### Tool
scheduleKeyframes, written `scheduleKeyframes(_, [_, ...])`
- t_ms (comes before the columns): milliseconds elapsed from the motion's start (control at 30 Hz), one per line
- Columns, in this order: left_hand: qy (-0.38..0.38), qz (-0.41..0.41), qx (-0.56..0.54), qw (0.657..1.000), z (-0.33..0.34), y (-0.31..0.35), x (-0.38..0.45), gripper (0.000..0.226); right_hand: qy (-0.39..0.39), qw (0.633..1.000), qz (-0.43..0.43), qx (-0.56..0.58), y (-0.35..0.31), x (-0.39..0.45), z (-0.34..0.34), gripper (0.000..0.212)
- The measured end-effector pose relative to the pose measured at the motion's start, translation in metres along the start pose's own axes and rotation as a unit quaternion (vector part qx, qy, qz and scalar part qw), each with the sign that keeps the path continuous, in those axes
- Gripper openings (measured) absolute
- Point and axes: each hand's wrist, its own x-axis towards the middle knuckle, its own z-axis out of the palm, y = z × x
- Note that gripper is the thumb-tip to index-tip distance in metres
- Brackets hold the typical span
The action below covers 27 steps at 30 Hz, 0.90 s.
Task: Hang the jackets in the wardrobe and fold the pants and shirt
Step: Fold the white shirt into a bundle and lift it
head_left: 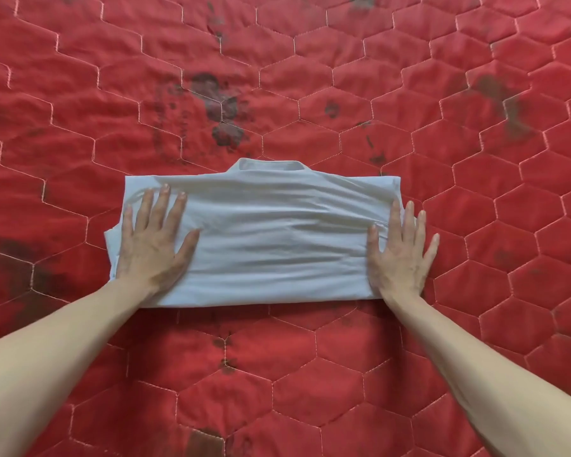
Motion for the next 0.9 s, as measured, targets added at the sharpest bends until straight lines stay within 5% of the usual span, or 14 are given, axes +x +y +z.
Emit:
scheduleKeyframes(233, [-0.007,0.001,0.023,1.000,-0.006,0.006,-0.005,0.075,-0.007,0.997,0.042,0.064,0.007,-0.003,-0.001,0.075])
scheduleKeyframes(433, [-0.022,-0.005,0.046,0.999,0.002,0.008,-0.022,0.078,0.052,0.962,0.212,0.163,-0.003,-0.021,-0.019,0.108])
scheduleKeyframes(533, [-0.032,-0.014,0.052,0.998,0.001,0.008,-0.019,0.078,-0.008,0.938,0.257,0.231,-0.003,-0.019,-0.030,0.092])
scheduleKeyframes(667, [-0.039,-0.025,0.027,0.999,-0.009,0.001,-0.031,0.080,-0.108,0.888,0.259,0.364,-0.003,-0.014,-0.060,0.040])
scheduleKeyframes(767, [-0.054,-0.060,0.000,0.997,-0.022,-0.011,-0.047,0.086,-0.134,0.910,0.208,0.331,-0.017,-0.012,-0.087,0.022])
scheduleKeyframes(900, [-0.078,-0.045,-0.007,0.996,-0.042,-0.018,-0.057,0.088,-0.132,0.949,0.142,0.248,-0.065,-0.018,-0.121,0.026])
